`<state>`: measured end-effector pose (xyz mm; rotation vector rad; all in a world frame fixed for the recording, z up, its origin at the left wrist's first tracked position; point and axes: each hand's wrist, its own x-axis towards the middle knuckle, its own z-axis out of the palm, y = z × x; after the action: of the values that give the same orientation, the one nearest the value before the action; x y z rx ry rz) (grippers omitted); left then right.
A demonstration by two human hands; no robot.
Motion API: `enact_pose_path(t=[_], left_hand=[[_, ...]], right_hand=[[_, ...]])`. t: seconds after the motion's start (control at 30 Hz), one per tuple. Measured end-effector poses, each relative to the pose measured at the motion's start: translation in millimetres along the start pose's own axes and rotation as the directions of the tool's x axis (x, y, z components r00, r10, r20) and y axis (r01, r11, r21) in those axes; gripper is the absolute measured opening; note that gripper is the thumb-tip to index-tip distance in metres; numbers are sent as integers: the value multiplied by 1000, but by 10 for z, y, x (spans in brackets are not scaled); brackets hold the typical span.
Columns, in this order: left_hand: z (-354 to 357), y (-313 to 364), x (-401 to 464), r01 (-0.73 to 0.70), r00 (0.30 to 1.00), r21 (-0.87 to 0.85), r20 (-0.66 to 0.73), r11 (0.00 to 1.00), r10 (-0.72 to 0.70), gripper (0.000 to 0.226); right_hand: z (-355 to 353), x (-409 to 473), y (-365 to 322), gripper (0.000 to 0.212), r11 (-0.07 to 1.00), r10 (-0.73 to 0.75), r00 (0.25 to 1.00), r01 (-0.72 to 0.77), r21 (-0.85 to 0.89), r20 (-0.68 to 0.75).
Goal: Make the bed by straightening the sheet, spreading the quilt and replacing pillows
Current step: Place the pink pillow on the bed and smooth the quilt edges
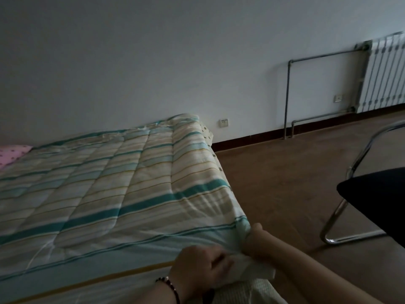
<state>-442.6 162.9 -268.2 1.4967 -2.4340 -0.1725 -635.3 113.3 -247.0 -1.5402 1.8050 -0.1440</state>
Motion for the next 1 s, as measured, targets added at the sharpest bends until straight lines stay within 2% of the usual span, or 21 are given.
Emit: enact_pose_path(t=[0.07, 0.1, 0.17, 0.2, 0.27, 0.33, 0.37, 0.4, 0.47, 0.57, 0.63, 0.73, 0.8, 0.9, 0.97, 1.0], left_hand=[[22, -11, 147, -22, 1000, 36, -20, 999, 23, 65], [104, -25, 201, -36, 999, 112, 2, 993, 35, 68], [166, -55, 308, -1, 1000, 238, 30, 971, -7, 58], [141, -80, 398, 26, 999, 245, 31, 969, -35, 52], [32, -184, 596, 59, 997, 289, 31, 955, -71, 50], [-124, -341, 808, 132, 989, 336, 14, 933, -145, 56], [-158, -440, 945, 170, 982, 358, 13, 918, -187, 58], [-192, -564, 1069, 218, 973, 358, -11, 908, -230, 56], [-139, -835, 1337, 287, 952, 274, 21, 918, -305, 55], [149, -1120, 1730, 339, 924, 228, 103, 913, -369, 61], [353, -1195, 1846, 352, 907, 245, 147, 903, -394, 58], [545, -1342, 1935, 336, 927, 329, 48, 883, -371, 60], [584, -1406, 1917, 276, 955, 360, 4, 891, -298, 65], [677, -1541, 1930, 221, 973, 376, -19, 900, -231, 56], [628, -1518, 1981, 265, 955, 301, 46, 916, -292, 57], [560, -1467, 2004, 298, 937, 289, 95, 910, -337, 59]], right_hand=[[-20, -26, 42, 64, 999, 12, 1000, -11, -31, 23], [-23, -59, 34, 68, 999, 9, 1000, -8, -33, 23], [-67, -65, -133, 76, 995, -80, 991, 73, -72, -111], [-104, -64, -248, 78, 982, -172, 964, 151, -114, -202], [-113, -11, -507, 71, 900, -427, 842, 357, -251, -331], [-81, 93, -737, 64, 776, -626, 715, 531, -341, -311], [-28, 200, -782, 66, 724, -681, 685, 573, -385, -261], [26, 308, -798, 71, 695, -698, 686, 580, -426, -204], [165, 630, -677, 73, 700, -650, 748, 521, -488, -134], [360, 1087, -490, 63, 750, -546, 826, 406, -523, -142], [421, 1273, -541, 63, 750, -544, 822, 384, -539, -171], [495, 1453, -693, 80, 782, -499, 841, 334, -526, -208], [566, 1496, -706, 91, 804, -475, 854, 325, -497, -210], [647, 1573, -710, 73, 847, -455, 822, 281, -452, -343], [659, 1644, -730, 64, 866, -442, 814, 278, -416, -377], [655, 1671, -743, 64, 869, -432, 831, 282, -406, -349]])
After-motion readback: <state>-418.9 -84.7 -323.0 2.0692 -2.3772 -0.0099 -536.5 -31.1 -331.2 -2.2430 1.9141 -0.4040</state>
